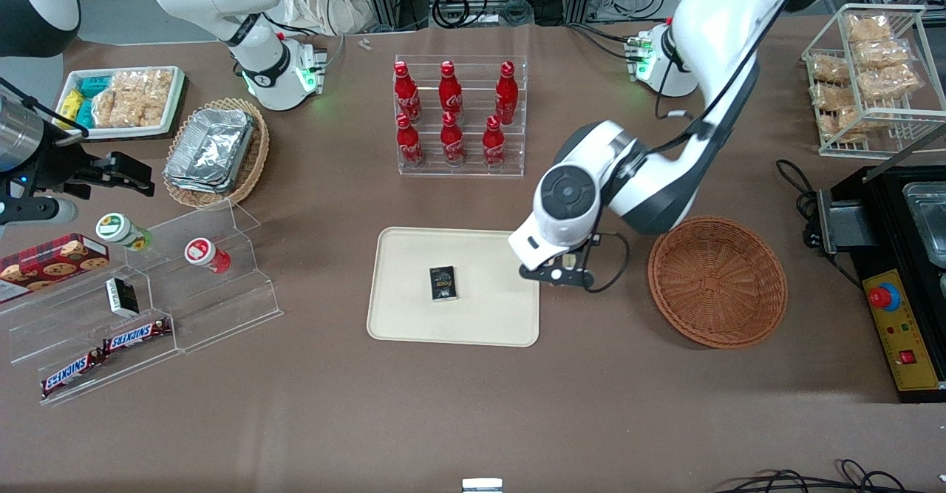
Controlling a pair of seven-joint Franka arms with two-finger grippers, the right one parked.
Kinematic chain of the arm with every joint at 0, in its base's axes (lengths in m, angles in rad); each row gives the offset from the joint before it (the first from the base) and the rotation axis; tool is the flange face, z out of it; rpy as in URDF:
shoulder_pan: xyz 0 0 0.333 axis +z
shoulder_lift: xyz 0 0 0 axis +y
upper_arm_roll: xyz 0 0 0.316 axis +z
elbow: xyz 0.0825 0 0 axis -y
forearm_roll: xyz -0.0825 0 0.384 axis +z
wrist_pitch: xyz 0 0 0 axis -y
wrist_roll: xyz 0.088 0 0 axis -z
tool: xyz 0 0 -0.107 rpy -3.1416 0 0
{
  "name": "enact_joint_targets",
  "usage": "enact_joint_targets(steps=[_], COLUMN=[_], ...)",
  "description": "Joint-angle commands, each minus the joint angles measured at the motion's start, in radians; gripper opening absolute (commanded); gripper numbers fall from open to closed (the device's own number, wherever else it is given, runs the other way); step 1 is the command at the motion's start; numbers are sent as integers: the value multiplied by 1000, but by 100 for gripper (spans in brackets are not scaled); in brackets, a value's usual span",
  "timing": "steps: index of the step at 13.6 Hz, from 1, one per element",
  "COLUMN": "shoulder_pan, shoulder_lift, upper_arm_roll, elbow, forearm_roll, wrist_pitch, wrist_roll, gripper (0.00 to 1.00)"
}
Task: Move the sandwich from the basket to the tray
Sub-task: 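Lift the sandwich and carry it over the cream tray, then lower the sandwich onto the tray beside the black tissue pack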
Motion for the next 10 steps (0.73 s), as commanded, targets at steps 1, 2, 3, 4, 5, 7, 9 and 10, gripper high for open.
enact_joint_targets(steps=[1, 2, 3, 4, 5, 7, 9, 10], shoulder_pan=[-60, -66, -69, -80, -81, -81, -81, -81], shoulder_lift=[121, 136, 156, 170, 184, 207, 211, 211], upper_arm_roll=[6, 6, 6, 6, 6, 8, 8, 6], elbow=[125, 125, 130, 130, 128, 128, 128, 125], forearm_roll=[37, 46, 49, 52, 52, 52, 52, 52], wrist_pitch=[51, 82, 102, 143, 175, 205, 214, 214], wrist_roll=[-18, -19, -21, -21, -21, -19, -19, -18], gripper=[9, 9, 7, 5, 5, 5, 13, 15])
